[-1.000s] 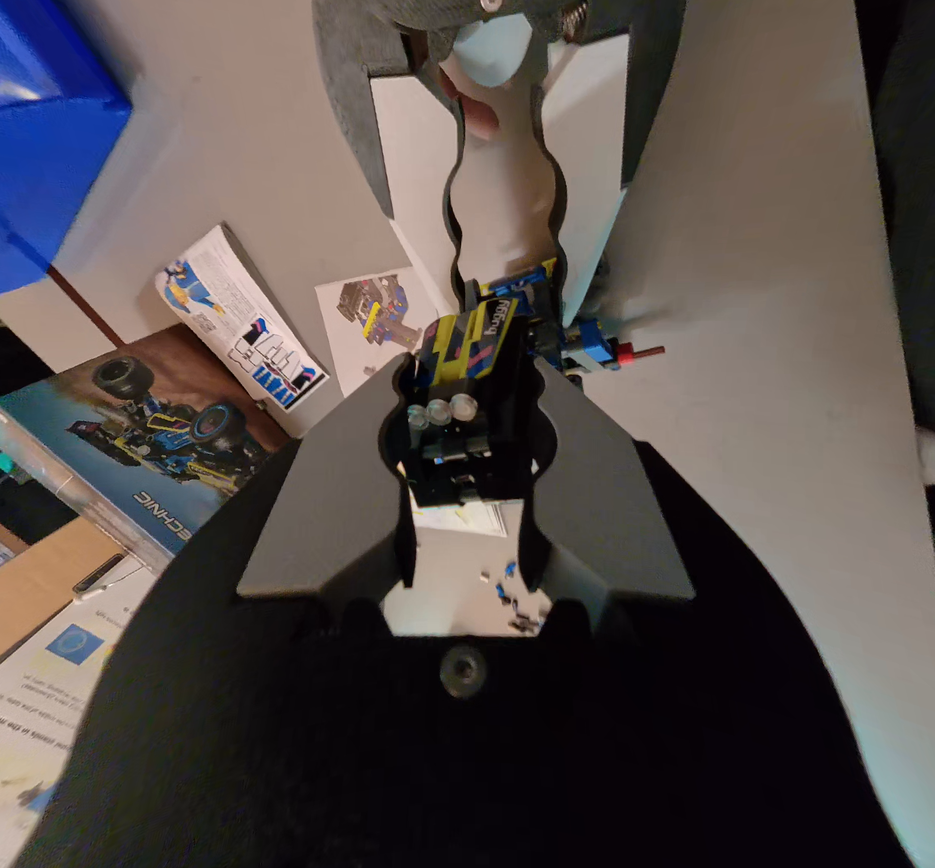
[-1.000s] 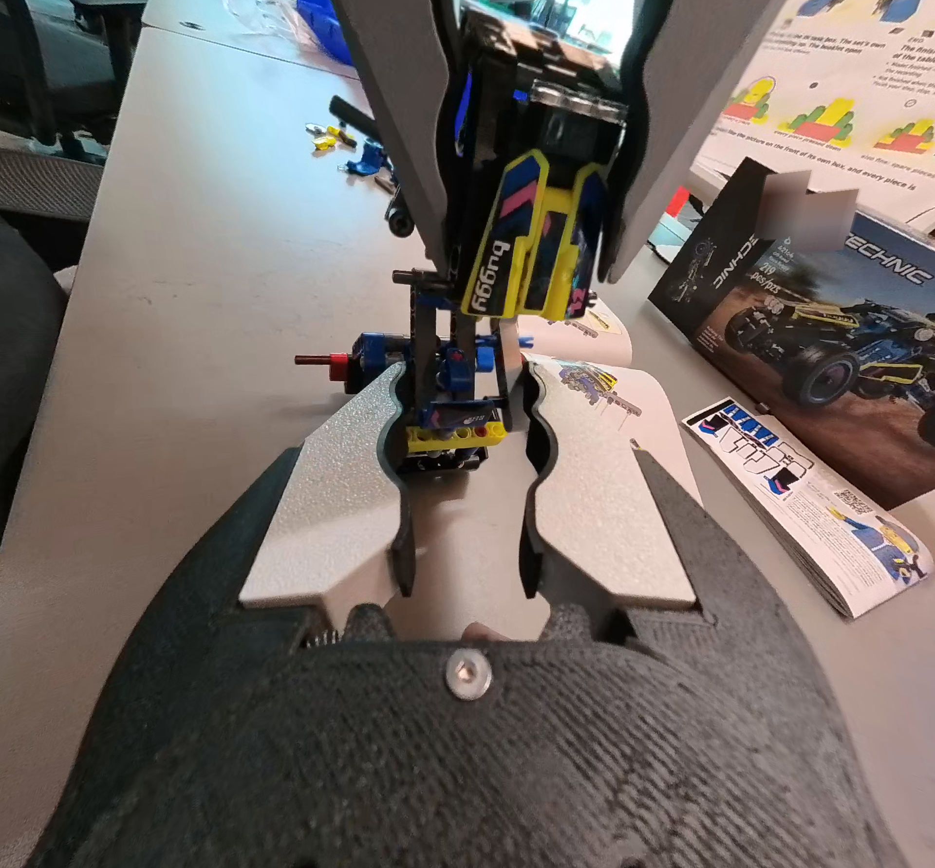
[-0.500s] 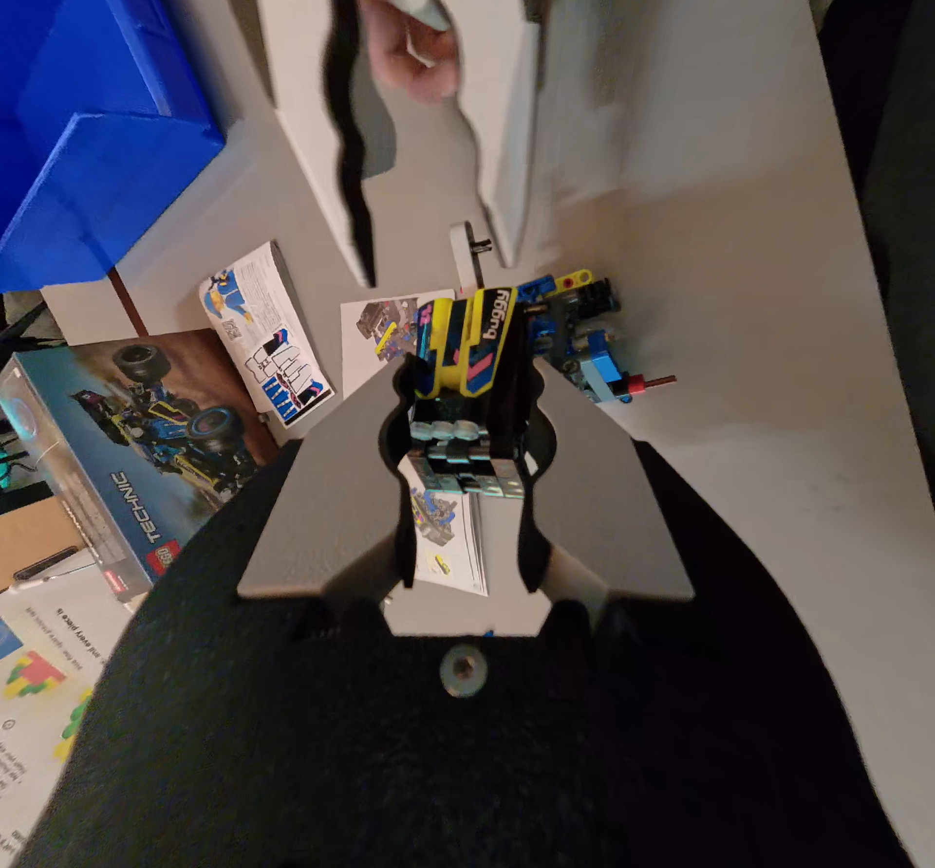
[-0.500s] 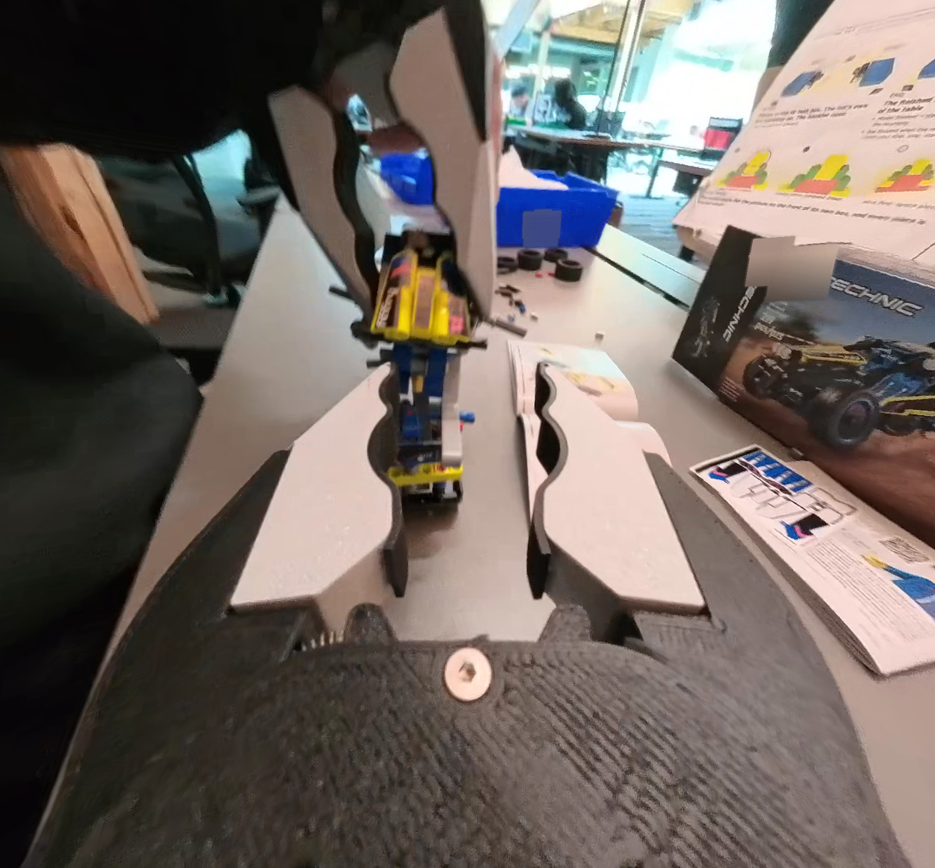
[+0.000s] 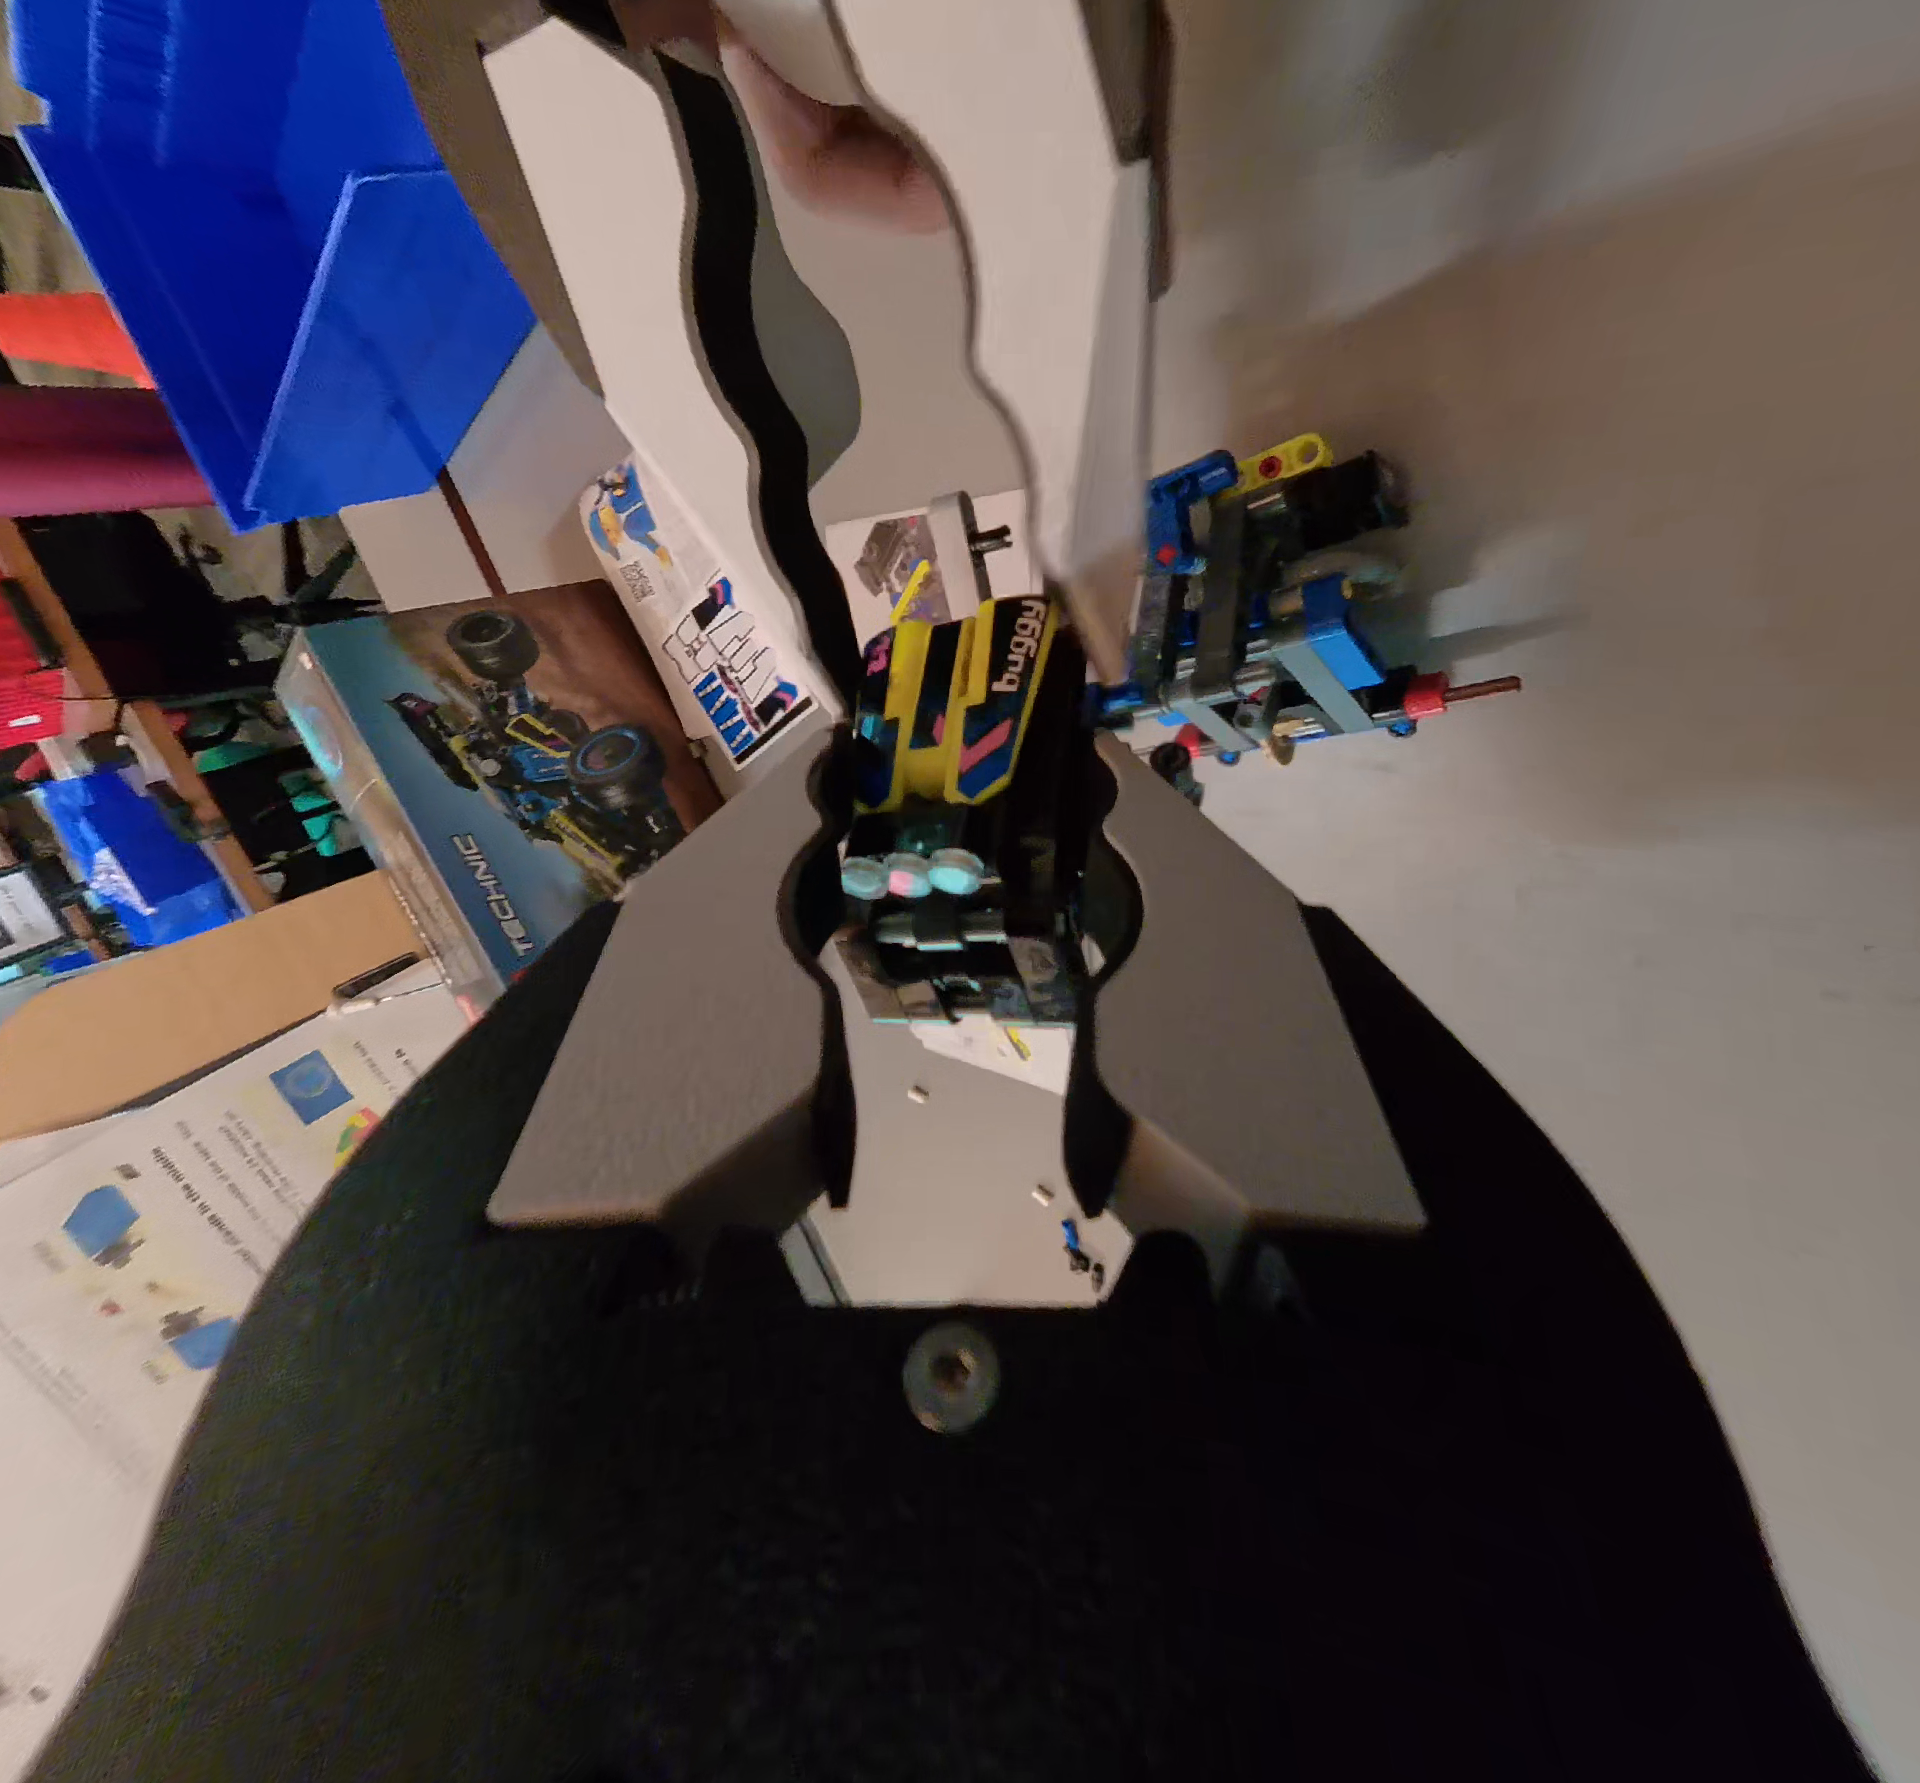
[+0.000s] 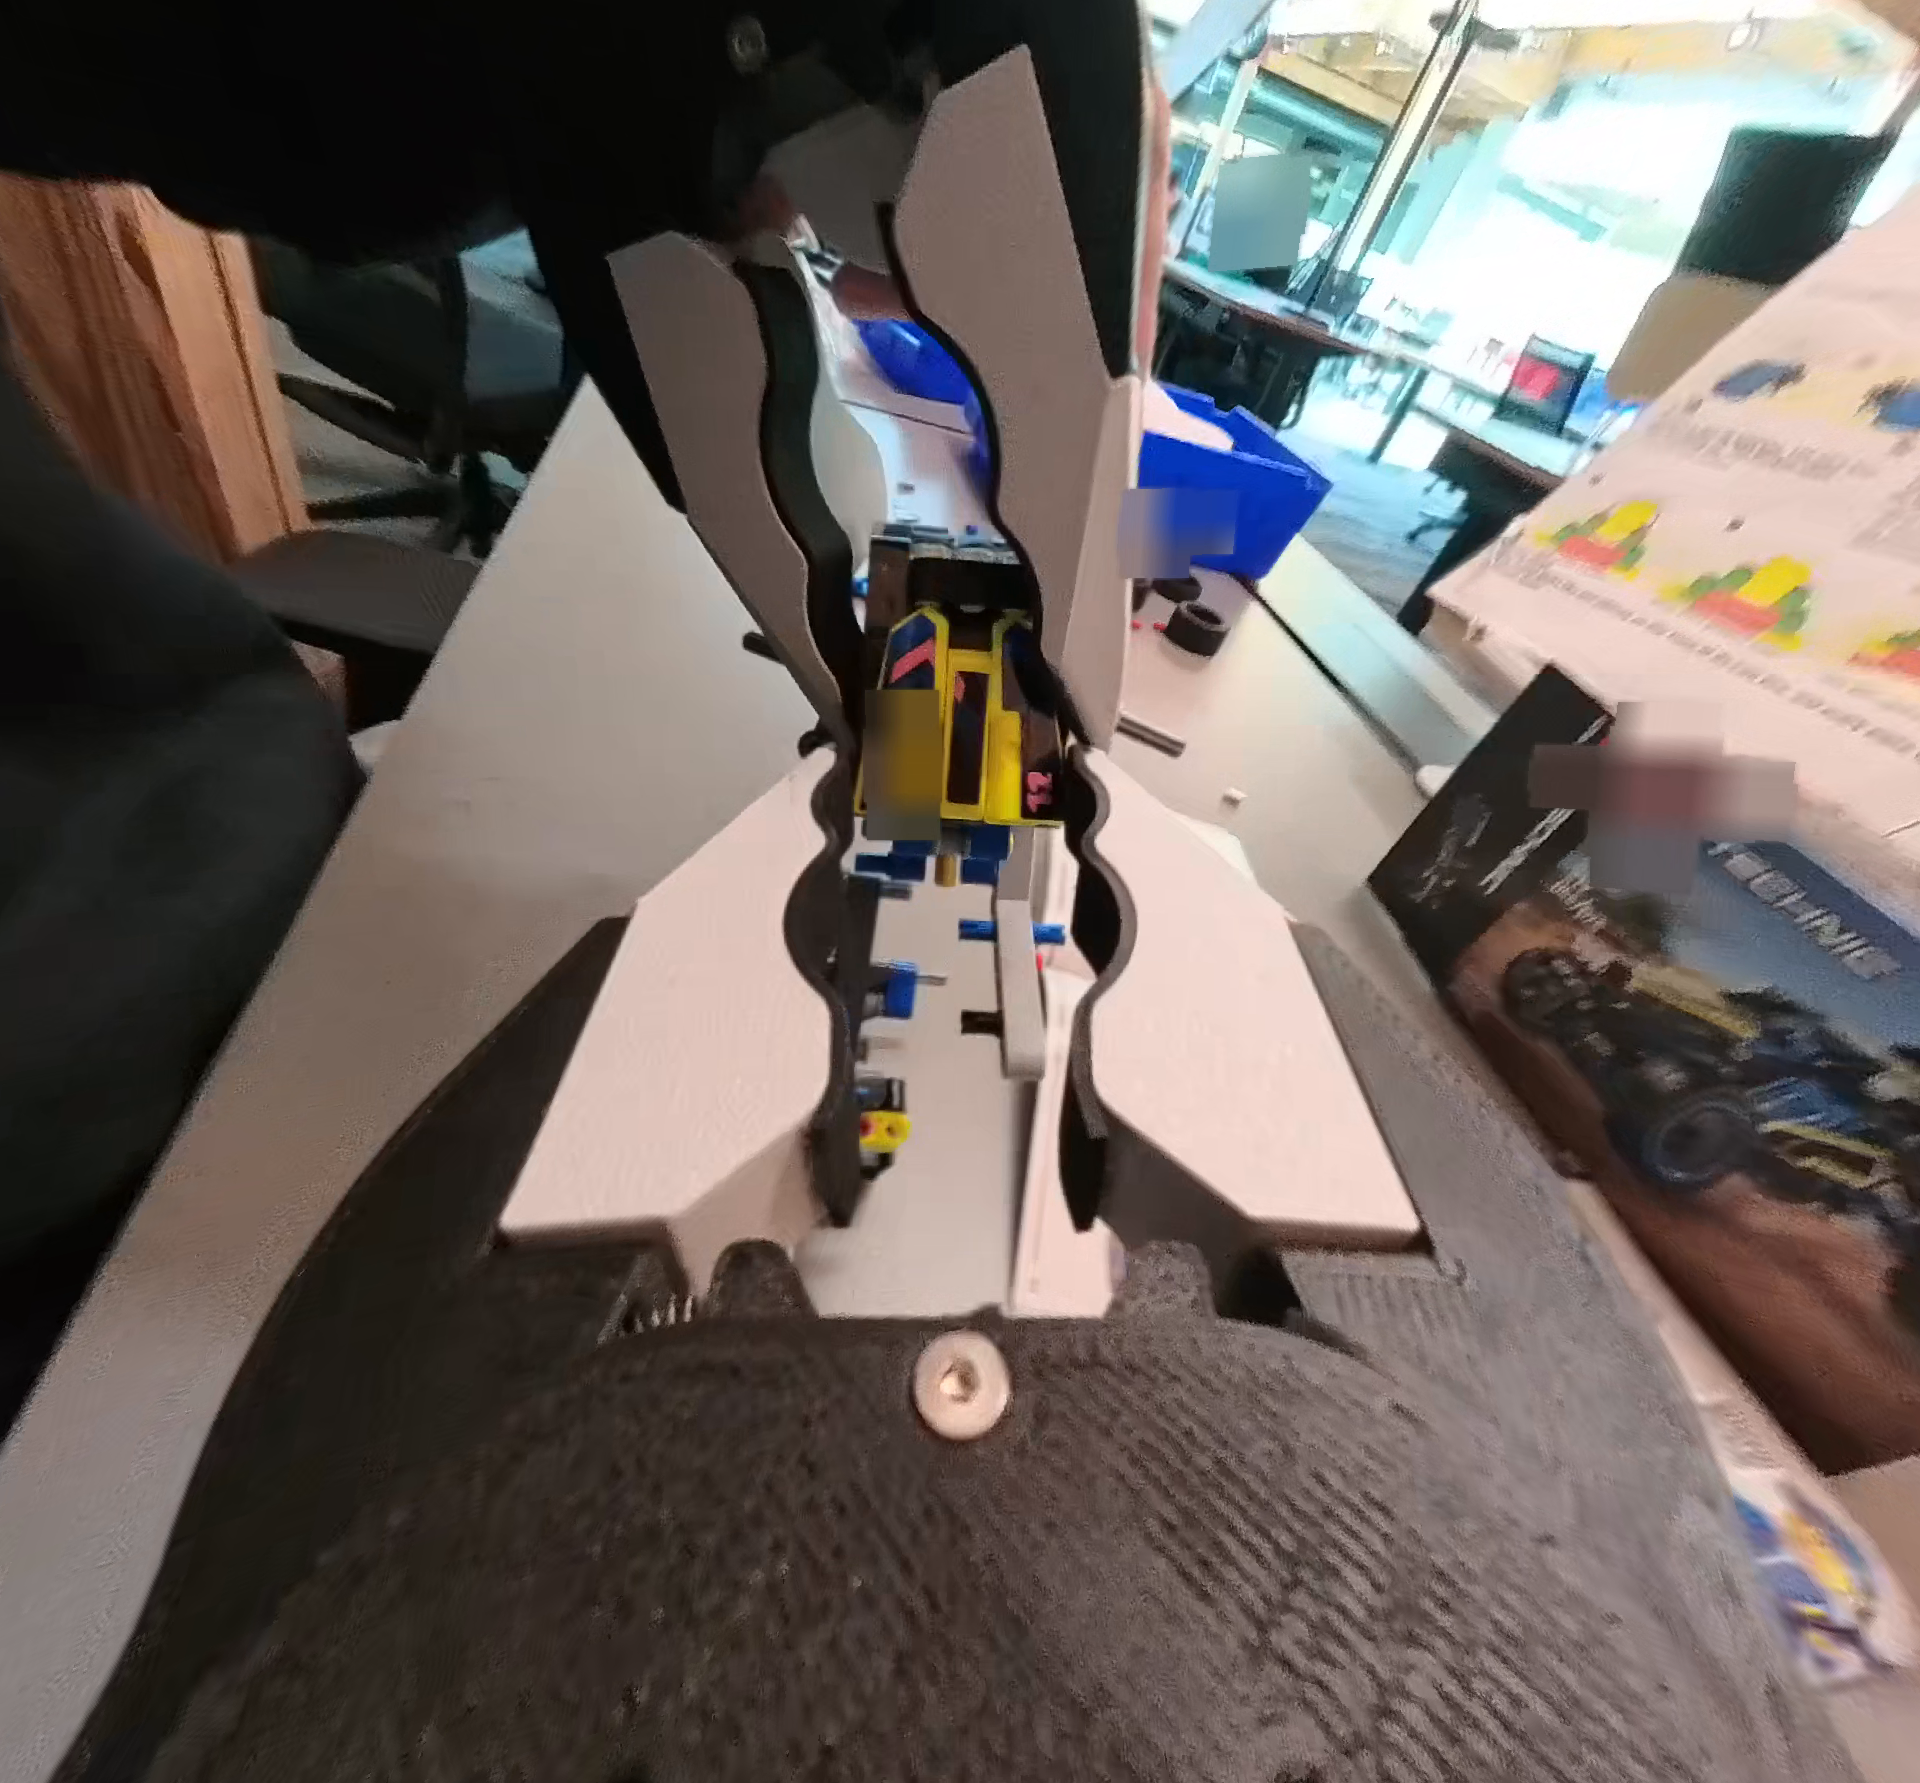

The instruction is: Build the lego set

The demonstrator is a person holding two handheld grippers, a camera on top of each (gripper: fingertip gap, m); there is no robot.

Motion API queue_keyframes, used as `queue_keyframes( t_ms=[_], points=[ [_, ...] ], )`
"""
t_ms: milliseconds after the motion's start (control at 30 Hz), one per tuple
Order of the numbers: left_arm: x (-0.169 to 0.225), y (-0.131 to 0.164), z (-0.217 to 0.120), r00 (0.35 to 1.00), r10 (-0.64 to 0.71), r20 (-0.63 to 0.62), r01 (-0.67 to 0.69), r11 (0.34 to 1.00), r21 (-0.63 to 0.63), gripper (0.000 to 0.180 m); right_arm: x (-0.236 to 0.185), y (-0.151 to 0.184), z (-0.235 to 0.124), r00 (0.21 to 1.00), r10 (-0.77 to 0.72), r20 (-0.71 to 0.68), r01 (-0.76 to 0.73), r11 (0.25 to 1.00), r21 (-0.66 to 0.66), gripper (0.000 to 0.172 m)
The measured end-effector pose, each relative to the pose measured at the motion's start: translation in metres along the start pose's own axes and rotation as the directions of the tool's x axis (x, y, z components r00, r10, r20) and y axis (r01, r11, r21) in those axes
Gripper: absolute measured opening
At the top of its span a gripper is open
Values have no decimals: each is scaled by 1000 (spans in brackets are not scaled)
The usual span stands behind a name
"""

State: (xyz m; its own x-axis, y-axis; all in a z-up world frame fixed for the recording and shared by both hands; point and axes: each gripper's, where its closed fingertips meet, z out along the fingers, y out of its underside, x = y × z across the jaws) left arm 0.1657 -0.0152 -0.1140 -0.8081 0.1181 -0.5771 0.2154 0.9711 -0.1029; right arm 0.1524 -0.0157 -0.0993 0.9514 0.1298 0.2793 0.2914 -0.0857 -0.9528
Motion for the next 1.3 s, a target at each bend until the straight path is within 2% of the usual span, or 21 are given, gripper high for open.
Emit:
queue_keyframes(
  t_ms=[33, 133, 233, 367, 400, 433, 467, 500, 533, 567, 633, 700, 733, 800, 867, 1000, 1067, 1100, 1167, 1233, 1300],
  points=[
    [-2, 1, -1, 1000, -2, 17, 2, 1000, -5, 39, 1, -2, 0, 1000, -29, -13, 29, 1000, -1, 38],
    [-6, 4, -5, 997, -46, 56, 45, 999, 26, 40, 4, -5, 2, 999, -44, -17, 45, 999, 17, 37],
    [-16, 8, -11, 983, -122, 137, 112, 991, 77, 51, 8, -7, 2, 995, -72, -70, 77, 995, 67, 37],
    [-19, 11, -23, 932, -326, 157, 288, 932, 220, 63, 11, -11, 2, 977, -134, -164, 153, 982, 107, 37],
    [-20, 13, -29, 900, -415, 134, 370, 889, 269, 66, 12, -11, 2, 968, -163, -191, 185, 978, 101, 37],
    [-22, 14, -35, 851, -517, 90, 464, 822, 331, 70, 11, -12, 1, 958, -198, -207, 222, 970, 99, 8],
    [-25, 17, -42, 783, -621, 34, 560, 728, 394, 73, 11, -19, -1, 946, -216, -242, 251, 960, 126, 0],
    [-28, 22, -47, 698, -716, -29, 650, 616, 444, 77, 12, -26, -3, 938, -212, -274, 262, 952, 160, 0],
    [-27, 27, -45, 618, -779, -107, 722, 507, 471, 67, 8, -24, 1, 943, -213, -254, 258, 953, 157, 0],
    [-23, 33, -37, 553, -813, -184, 777, 422, 467, 66, 5, -7, 9, 953, -217, -211, 240, 967, 89, 0],
    [-11, 51, -12, 433, -863, -259, 865, 317, 389, 58, 7, 7, 8, 960, -213, -180, 222, 974, 34, 16],
    [2, 58, 2, 409, -863, -298, 884, 293, 363, 55, 24, 7, -19, 980, -104, -172, 109, 994, 22, 22],
    [6, 63, 9, 403, -868, -291, 887, 293, 356, 58, 36, 21, -36, 986, -7, -165, 0, 999, -45, 33],
    [9, 67, 18, 397, -865, -307, 889, 280, 361, 57, 61, 62, -74, 956, 170, -241, -219, 956, -195, 41],
    [5, 69, 28, 375, -864, -335, 898, 250, 361, 59, 72, 92, -90, 910, 267, -318, -354, 898, -260, 52],
    [-5, 73, 56, 349, -868, -353, 914, 231, 334, 56, 62, 117, -54, 827, 396, -399, -520, 810, -273, 53],
    [-7, 76, 72, 309, -881, -357, 933, 210, 291, 58, 62, 122, -35, 787, 429, -444, -575, 771, -275, 64],
    [-7, 75, 79, 291, -882, -370, 942, 197, 270, 58, 62, 120, -27, 773, 447, -450, -594, 760, -265, 60],
    [-6, 73, 90, 257, -878, -404, 956, 170, 238, 60, 59, 126, -17, 775, 441, -453, -604, 727, -326, 57],
    [-7, 67, 95, 211, -861, -463, 971, 131, 200, 61, 59, 138, -10, 788, 398, -469, -592, 700, -400, 68],
    [-13, 60, 94, 168, -826, -538, 981, 85, 177, 61, 50, 145, -4, 828, 369, -422, -549, 686, -477, 52]
  ],
)
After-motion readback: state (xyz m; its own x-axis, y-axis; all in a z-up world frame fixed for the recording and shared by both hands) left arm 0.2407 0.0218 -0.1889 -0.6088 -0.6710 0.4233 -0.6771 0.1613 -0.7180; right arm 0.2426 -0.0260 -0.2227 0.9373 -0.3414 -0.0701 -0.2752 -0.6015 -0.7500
